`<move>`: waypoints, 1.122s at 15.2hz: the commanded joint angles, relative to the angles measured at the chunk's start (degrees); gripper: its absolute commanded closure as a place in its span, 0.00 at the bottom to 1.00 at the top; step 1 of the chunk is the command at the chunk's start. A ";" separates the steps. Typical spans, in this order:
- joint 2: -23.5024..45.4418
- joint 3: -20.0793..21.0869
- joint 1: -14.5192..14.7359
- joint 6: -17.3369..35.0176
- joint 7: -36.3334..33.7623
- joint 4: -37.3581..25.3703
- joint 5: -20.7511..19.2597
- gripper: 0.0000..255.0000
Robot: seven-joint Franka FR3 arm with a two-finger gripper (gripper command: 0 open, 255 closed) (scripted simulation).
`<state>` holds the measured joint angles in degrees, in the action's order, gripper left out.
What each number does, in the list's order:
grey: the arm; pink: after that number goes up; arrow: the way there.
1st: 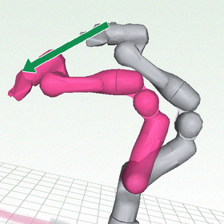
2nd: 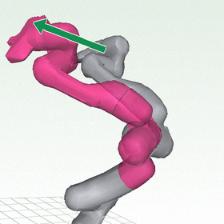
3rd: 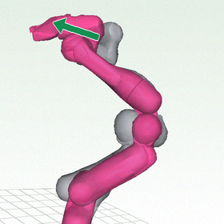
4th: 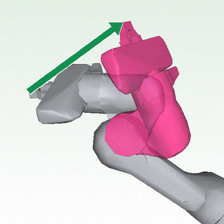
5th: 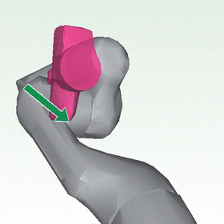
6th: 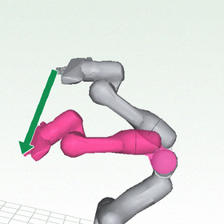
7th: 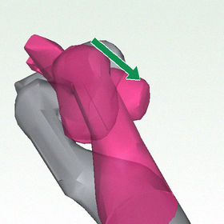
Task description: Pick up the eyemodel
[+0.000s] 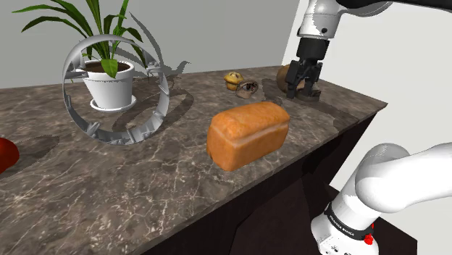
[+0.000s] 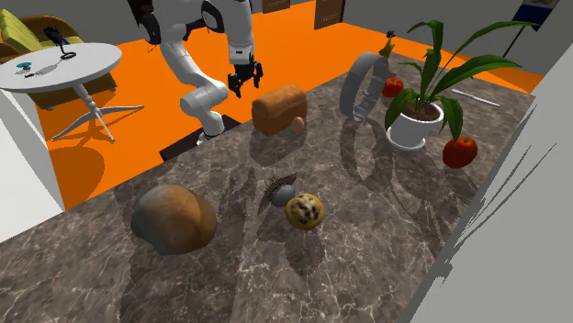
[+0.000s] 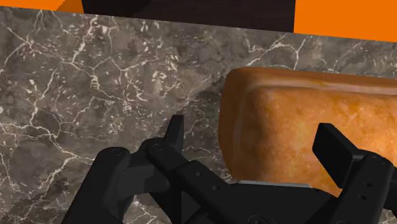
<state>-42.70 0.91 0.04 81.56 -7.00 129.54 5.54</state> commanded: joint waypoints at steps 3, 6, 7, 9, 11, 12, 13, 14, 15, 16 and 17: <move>1.96 -2.06 0.44 1.48 5.59 -0.39 -2.91 0.00; 5.45 -4.98 1.08 4.03 13.74 -1.56 -6.89 0.00; 6.74 -5.90 1.30 4.95 16.40 -2.11 -8.10 0.00; 9.52 -7.70 1.78 6.87 21.61 -3.44 -10.33 0.00; 12.51 -9.39 2.29 8.86 26.71 -5.06 -12.27 0.00; 14.08 -10.18 2.53 9.86 29.22 -5.98 -13.12 0.00; 15.69 -10.94 2.77 10.88 31.71 -6.97 -13.89 0.00; 17.35 -11.67 3.02 11.89 34.18 -8.04 -14.59 0.00; 19.04 -12.36 3.25 12.89 36.63 -9.17 -15.20 0.00; 20.77 -13.02 3.49 13.88 39.05 -10.37 -15.74 0.00; 22.53 -13.65 3.73 14.86 41.46 -11.63 -16.20 0.00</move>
<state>-21.70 -12.21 3.46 95.56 31.92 119.08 -10.10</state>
